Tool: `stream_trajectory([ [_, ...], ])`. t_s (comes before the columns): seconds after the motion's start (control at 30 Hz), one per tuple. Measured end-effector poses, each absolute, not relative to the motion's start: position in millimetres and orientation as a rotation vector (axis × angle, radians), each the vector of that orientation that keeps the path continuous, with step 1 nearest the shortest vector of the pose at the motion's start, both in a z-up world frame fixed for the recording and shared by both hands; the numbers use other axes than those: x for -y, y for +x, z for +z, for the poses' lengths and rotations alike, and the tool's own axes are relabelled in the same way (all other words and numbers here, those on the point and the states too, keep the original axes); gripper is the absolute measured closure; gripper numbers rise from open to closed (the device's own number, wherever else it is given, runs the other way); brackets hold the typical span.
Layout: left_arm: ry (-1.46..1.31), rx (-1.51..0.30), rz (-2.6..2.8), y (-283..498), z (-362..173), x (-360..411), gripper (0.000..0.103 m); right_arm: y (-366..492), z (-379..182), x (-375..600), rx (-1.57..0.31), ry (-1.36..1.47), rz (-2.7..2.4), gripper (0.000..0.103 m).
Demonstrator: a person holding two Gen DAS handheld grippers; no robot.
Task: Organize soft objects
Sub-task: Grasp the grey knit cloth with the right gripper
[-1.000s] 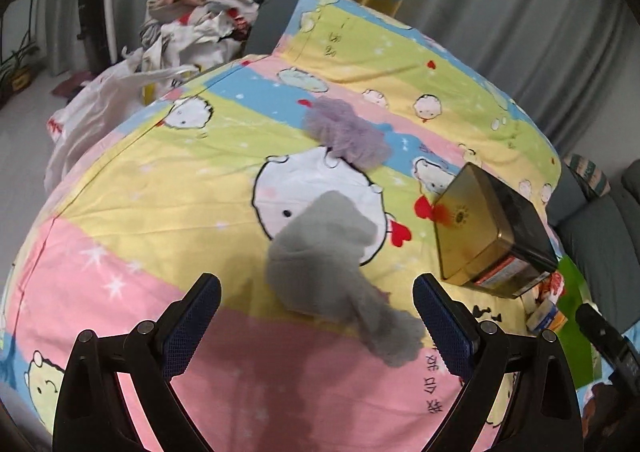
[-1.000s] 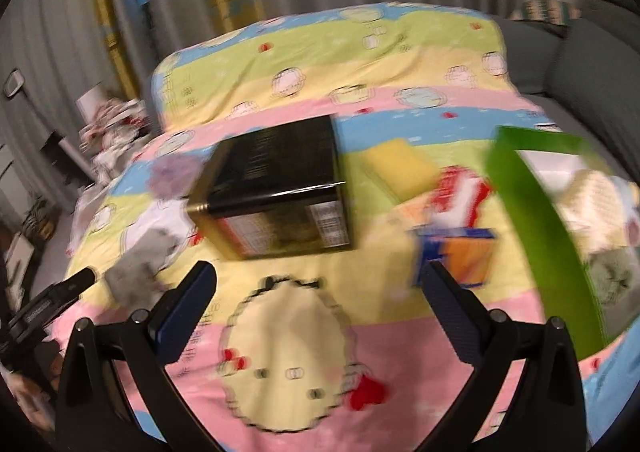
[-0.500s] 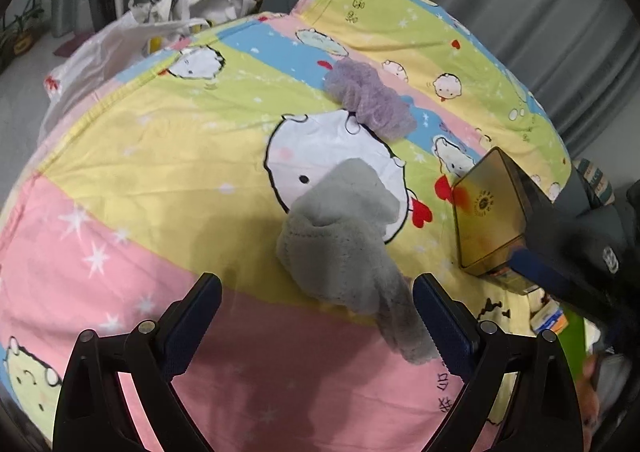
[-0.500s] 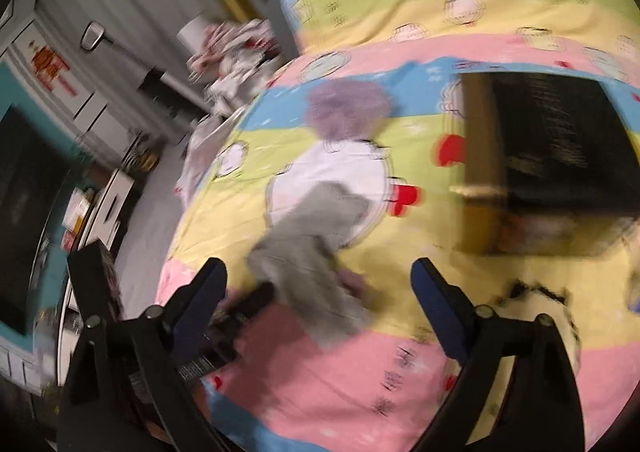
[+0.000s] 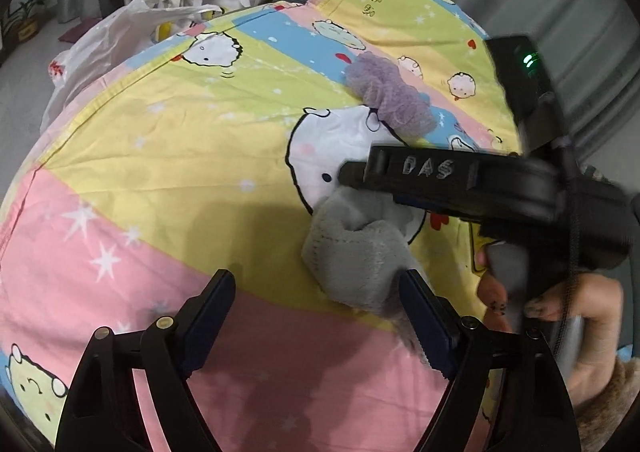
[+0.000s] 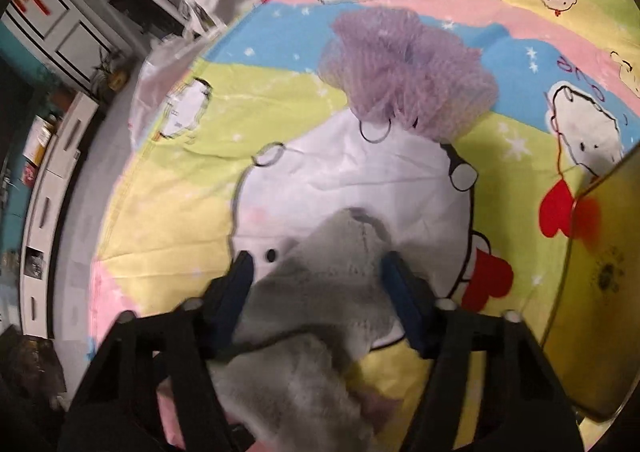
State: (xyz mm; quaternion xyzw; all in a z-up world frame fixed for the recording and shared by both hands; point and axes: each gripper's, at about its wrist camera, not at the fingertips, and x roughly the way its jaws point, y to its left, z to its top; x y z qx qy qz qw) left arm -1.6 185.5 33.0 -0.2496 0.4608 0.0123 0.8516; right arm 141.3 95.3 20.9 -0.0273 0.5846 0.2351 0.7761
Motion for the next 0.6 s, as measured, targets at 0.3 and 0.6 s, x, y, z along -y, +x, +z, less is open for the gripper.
stream_trajectory([
  [0.3, -0.561, -0.971, 0.029, -6.3, 34.3, -194.1, 0.018, 121.0, 46.7, -59.7, -1.147, 0.017, 0.549, 0.094],
  [0.6, -0.56, -0.961, 0.045, -11.7, 38.5, -199.8, 0.018, 69.0, 70.8, -37.5, -1.096, 0.101, 0.661, 0.093],
])
